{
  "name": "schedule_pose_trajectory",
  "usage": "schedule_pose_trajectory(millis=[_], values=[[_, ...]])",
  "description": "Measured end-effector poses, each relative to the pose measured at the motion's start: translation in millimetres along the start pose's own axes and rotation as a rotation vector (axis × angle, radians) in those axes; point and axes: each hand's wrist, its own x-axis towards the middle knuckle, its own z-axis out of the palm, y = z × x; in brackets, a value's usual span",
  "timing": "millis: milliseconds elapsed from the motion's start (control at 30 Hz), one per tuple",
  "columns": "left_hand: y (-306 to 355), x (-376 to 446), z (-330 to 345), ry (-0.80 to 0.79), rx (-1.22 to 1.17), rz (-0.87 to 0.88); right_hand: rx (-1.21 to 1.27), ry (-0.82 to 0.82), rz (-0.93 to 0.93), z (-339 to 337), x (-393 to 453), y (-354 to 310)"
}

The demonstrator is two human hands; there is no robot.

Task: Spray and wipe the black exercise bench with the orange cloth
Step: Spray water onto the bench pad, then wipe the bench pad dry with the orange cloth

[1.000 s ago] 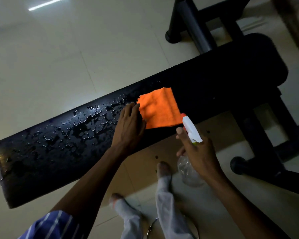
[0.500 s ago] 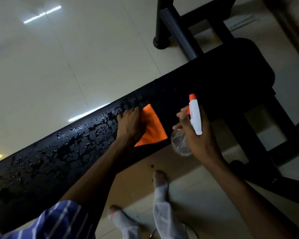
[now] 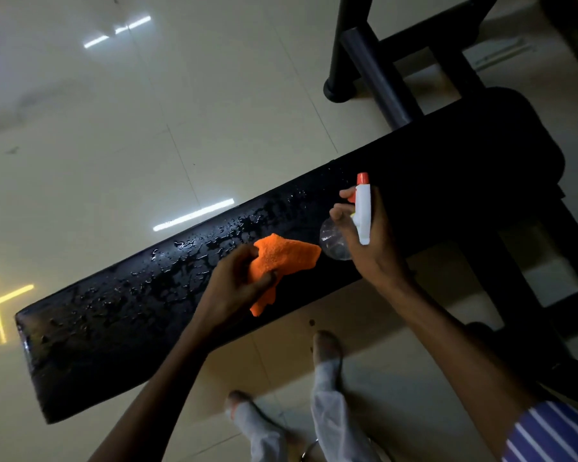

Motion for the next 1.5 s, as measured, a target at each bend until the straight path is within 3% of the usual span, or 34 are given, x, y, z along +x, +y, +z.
schedule_pose_trajectory(millis=[267,467,533,633,733,800,933,1233,1300,1433,1500], values=[[-13,-24,-4,0.068,-0.177,-0.006,-0.045,0.102,0.071,6,-27,19],[-12,-47,-13,0.032,-0.422,-0.064,-0.016,0.275,0.38,20,-82,27],[-16,-54,-19,-0.016,-0.484,-0.074,0.07,0.123,0.502,37,-102,26],[-27,-65,-30,-0.103,-0.599,-0.078,0.479,-0.228,0.637,63,-113,16],[-40,-72,-43,-0.147,-0.645,-0.11,0.742,-0.341,0.658,83,-108,6],[-47,-75,-48,-0.069,-0.602,-0.144,0.638,-0.298,0.592,92,-104,0],[-62,-71,-50,0.166,-0.433,-0.158,0.154,-0.278,0.288,89,-93,-15],[-75,-67,-51,0.276,-0.108,-0.092,-0.621,-0.076,-0.288,91,-46,-85],[-80,-65,-50,0.278,-0.073,-0.078,-0.729,-0.122,-0.303,100,-42,-85],[-94,-62,-43,0.315,-0.002,-0.052,-0.902,-0.484,-0.143,129,-47,-52],[-101,-59,-38,0.339,0.053,-0.039,-0.923,-0.529,-0.104,137,-48,-30]])
